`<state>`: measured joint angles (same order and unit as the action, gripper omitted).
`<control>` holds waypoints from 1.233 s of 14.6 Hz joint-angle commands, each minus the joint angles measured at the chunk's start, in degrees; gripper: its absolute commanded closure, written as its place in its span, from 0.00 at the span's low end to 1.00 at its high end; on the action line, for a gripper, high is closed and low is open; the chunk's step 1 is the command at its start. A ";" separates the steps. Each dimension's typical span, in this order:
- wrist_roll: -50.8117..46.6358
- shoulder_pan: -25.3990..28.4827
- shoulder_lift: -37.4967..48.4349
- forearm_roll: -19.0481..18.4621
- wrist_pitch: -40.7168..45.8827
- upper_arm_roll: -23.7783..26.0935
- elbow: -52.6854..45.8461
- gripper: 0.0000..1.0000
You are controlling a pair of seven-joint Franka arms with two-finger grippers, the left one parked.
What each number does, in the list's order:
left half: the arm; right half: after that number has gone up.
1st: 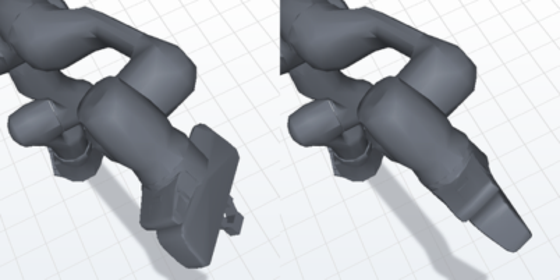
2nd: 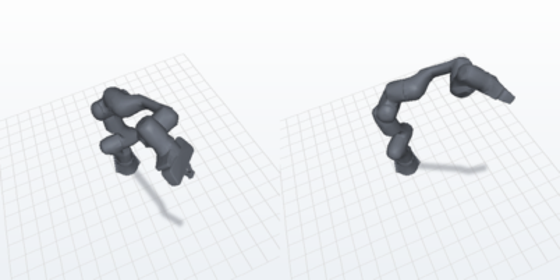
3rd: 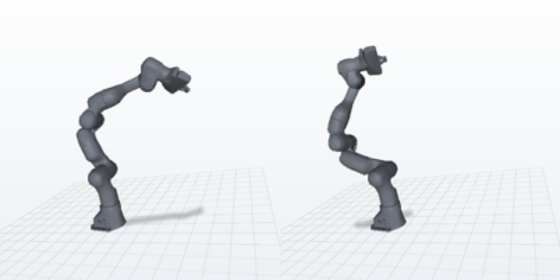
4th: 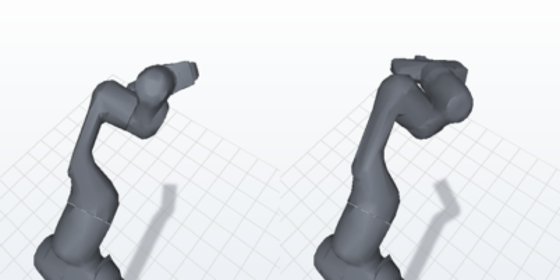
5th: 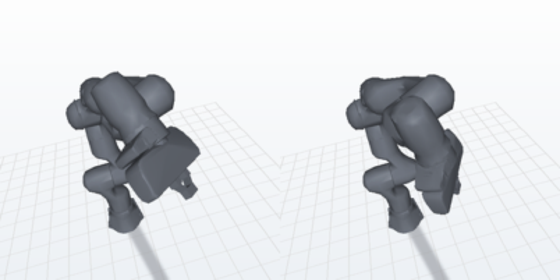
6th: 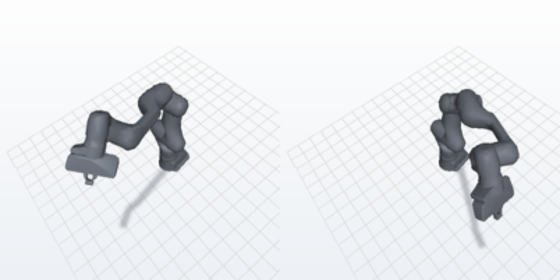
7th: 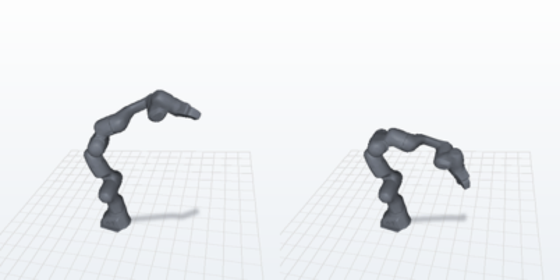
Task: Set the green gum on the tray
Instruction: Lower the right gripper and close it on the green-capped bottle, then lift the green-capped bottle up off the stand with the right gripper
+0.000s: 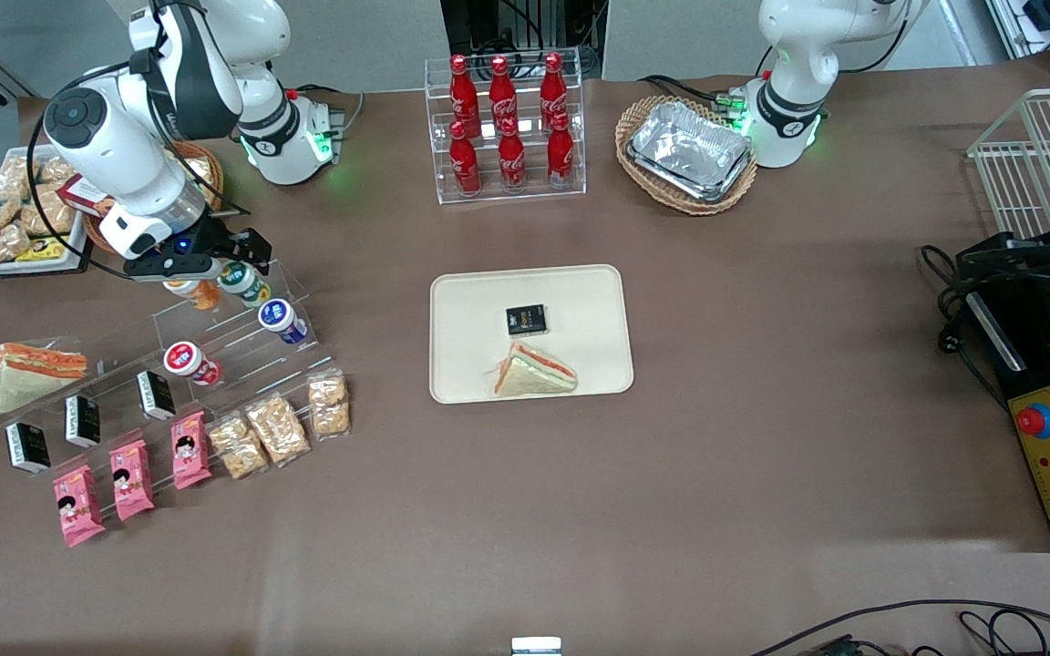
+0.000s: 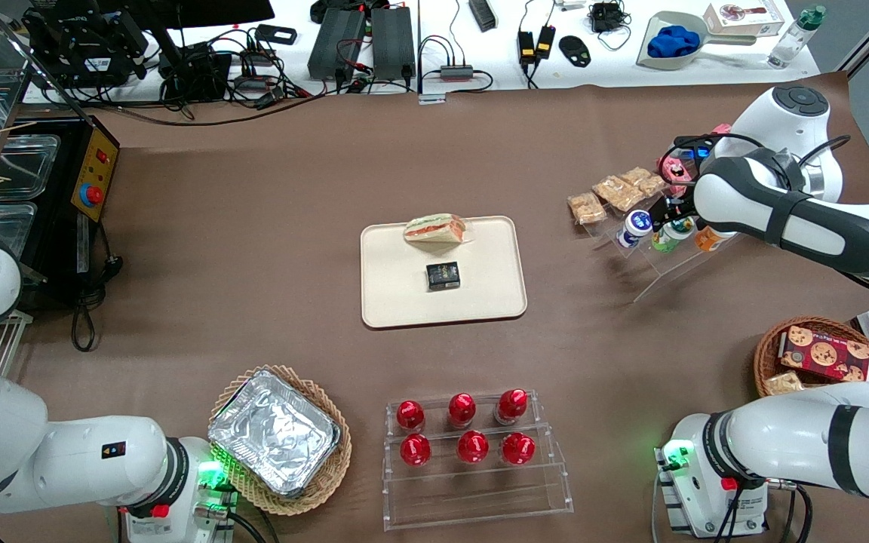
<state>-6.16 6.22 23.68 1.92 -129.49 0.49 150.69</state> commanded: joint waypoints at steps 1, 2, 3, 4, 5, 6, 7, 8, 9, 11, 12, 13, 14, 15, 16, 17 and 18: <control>-1.05 0.54 -0.13 -0.42 -1.74 -0.23 1.01 0.21; -1.05 0.54 -0.13 -0.42 -1.56 -0.23 1.01 0.38; -1.05 0.54 -0.13 -0.42 -1.47 -0.23 1.01 0.50; -0.96 0.54 -0.30 -0.42 -1.30 -0.23 1.01 0.63; -0.96 0.54 -0.39 -0.42 -1.30 -0.23 0.92 0.73; -0.96 0.54 -0.39 -0.42 -1.21 -0.23 0.92 0.75; -0.87 0.54 -0.48 -0.42 -1.12 -0.23 0.83 0.75; -0.87 0.46 -0.57 -0.42 -1.03 -0.32 0.74 0.75; -0.35 0.46 -0.48 -0.42 -0.42 -0.49 0.22 0.76; -0.08 0.37 -0.30 -0.25 4.04 -0.58 -3.54 0.76; -0.08 0.45 -0.39 -0.07 7.63 -0.67 -6.00 0.75; -0.08 0.46 -0.39 0.02 10.71 -0.58 -8.55 0.75; -0.08 0.46 -0.48 0.02 13.36 -0.58 -11.01 0.75; -0.08 0.46 -0.48 0.02 15.82 -0.58 -13.56 0.75; -0.08 0.37 -0.57 0.02 18.54 -0.58 -16.02 0.75; -0.08 0.37 -0.92 0.02 21.18 -0.67 -18.83 0.75; -0.08 0.37 -1.62 0.10 24.34 -0.58 -22.16 0.75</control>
<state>-6.35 6.26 23.92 1.92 -113.25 0.36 137.29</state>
